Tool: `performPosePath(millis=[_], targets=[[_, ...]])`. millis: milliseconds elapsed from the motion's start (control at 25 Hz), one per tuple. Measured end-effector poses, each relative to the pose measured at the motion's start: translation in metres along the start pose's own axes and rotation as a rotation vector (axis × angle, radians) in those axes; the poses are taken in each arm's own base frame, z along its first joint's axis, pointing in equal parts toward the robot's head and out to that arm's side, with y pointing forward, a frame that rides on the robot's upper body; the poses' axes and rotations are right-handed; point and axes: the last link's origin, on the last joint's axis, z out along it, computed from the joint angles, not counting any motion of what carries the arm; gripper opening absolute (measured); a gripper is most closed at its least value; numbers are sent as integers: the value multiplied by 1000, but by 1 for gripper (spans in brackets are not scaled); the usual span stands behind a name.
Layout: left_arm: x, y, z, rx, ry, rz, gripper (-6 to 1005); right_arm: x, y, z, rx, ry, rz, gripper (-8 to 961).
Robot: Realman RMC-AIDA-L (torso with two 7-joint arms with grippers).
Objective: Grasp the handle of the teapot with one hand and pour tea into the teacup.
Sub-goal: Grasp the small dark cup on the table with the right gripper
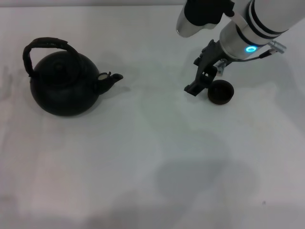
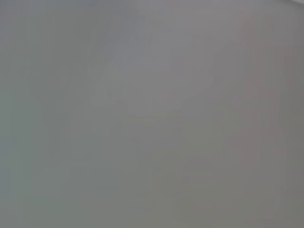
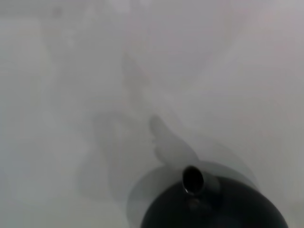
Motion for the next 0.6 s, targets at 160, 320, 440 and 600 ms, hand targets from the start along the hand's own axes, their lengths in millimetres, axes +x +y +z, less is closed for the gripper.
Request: performPosePath(millis=[160,320,440,600], targets=[[0,1,1,-5,0,0,599,8,-2,7,-2,24,19,780],[0,1,1,-3,0,-1,598,14,-3,11,-2,37,31,776],[0,1,1,-2,0,-2,598,18,-4,14,-2,52,38,773],[0,2,2,-2,0,-3,599,25,-6,16,9,76,44,770]])
